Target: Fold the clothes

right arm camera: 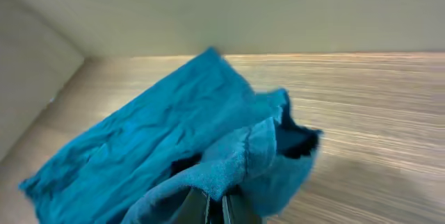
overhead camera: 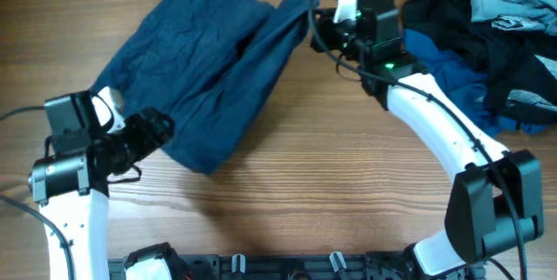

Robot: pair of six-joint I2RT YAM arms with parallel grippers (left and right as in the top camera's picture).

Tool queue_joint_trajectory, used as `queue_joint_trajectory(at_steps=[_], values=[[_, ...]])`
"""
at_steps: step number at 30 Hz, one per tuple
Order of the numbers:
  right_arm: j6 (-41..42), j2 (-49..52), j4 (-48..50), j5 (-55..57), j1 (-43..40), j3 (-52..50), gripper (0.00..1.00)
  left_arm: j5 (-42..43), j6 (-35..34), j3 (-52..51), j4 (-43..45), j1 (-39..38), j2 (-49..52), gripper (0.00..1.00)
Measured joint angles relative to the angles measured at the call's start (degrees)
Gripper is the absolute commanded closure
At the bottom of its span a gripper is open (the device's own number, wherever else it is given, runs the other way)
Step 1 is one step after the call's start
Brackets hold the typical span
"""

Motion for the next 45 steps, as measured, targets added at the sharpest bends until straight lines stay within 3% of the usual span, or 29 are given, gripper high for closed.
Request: queue_joint_trajectory(at_steps=[1,2,3,5,6,9,15,17,20,22,27,30,34,45], values=[[0.2,0.0,-0.8,-0.2,-1.2,0.0,0.83,0.2,0.0,0.0,1.2,-1.4,0.5,0.12],[0.2,0.0,-2.0,-0.9,-2.8,0.0,0.50,0.4,0.0,0.0,2.1,-2.9,1.5,0.13],[0.4,0.0,-3.1,-2.0,-4.1,0.0,0.30,0.4,-0.2,0.0,2.8,-3.9,2.4,0.12],[0.9,0.0,-6.6,-4.3,-6.4,0.6,0.07,0.4,-0.2,0.0,4.9,-5.5,4.3,0.12],[1.0,0.0,-9.2,-5.2,-7.2,1.1,0.02,0.5,-0.4,0.0,5.7,-6.1,5.3,0.13],[1.1,0.0,-23.0,-7.1,-7.9,5.0,0.01,0.6,-1.1,0.0,6.3,-6.8,7.0,0.13],[1.2,-0.8,-44.4,-11.9,-7.8,10.8,0.01,0.7,-1.6,0.0,0.8,-6.8,7.2,0.27],[1.2,-0.9,-50.8,-13.7,-7.6,11.0,0.01,0.7,-1.8,0.0,-1.9,-7.5,7.2,0.35],[1.0,-0.9,-55.5,-14.4,-6.2,10.9,0.01,0.9,-2.5,0.0,-2.7,-11.4,7.2,0.69],[0.8,-0.9,-57.0,-14.1,-4.8,10.6,0.00,0.9,-3.6,0.0,-2.9,-15.1,7.2,0.84],[0.8,-0.9,-57.4,-13.6,-3.2,10.6,0.01,-1.2,-8.5,-0.3,-2.9,-24.7,8.5,0.94],[0.8,-0.9,-57.4,-13.4,-3.2,10.6,0.00,-3.2,-12.3,-2.6,-2.4,-28.3,11.9,0.92],[0.8,-0.9,-56.3,-13.4,-3.2,10.6,0.01,-6.3,-17.3,-3.6,-2.1,-30.6,17.1,0.64],[0.0,-0.9,-53.8,-10.4,-3.2,10.6,0.00,-12.7,-30.7,-8.7,4.2,-32.3,25.2,0.59]])
